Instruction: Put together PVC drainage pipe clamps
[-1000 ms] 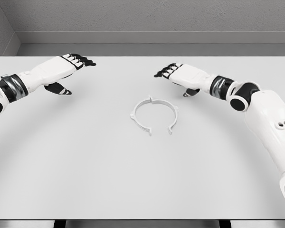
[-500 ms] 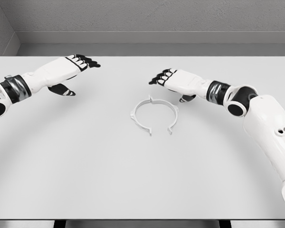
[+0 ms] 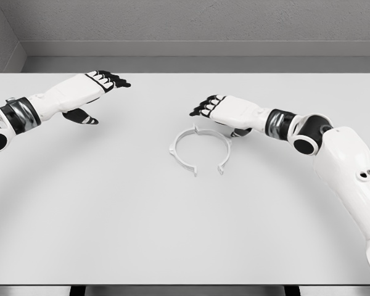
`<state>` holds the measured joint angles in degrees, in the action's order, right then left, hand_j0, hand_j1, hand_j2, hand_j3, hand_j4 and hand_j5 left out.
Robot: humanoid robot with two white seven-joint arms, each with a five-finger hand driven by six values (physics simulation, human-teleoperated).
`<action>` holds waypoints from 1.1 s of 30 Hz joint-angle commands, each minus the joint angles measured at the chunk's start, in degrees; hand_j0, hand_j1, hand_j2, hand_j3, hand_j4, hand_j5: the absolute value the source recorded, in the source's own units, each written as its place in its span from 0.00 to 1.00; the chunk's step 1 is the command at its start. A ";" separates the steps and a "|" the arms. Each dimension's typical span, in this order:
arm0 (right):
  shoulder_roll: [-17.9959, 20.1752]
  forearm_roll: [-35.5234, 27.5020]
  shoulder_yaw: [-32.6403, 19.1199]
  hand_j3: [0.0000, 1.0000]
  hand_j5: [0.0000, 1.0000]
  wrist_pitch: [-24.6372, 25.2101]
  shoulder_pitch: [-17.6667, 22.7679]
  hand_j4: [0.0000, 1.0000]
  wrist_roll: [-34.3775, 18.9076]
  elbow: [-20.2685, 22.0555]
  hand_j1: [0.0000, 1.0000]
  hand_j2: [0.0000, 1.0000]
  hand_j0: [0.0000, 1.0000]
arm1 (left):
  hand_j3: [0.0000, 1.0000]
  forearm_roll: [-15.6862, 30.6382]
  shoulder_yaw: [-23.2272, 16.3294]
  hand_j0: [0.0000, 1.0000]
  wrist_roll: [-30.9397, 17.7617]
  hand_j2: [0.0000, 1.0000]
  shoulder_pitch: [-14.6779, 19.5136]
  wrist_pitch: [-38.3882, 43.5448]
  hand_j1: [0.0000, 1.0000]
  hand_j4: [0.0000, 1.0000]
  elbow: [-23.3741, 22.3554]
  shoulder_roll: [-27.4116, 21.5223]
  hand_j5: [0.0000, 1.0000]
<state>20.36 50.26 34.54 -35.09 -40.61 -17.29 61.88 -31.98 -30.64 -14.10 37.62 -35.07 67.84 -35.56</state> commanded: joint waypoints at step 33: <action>0.30 -0.87 -0.08 1.00 1.00 0.09 1.41 1.00 -2.31 4.12 1.00 1.00 1.00 | 1.00 0.43 0.14 1.00 0.04 1.00 0.00 0.07 1.00 1.00 0.01 -0.13 1.00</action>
<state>20.64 49.87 34.54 -35.10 -39.20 -19.58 65.84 -31.93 -30.59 -14.10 37.62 -35.07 67.84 -35.64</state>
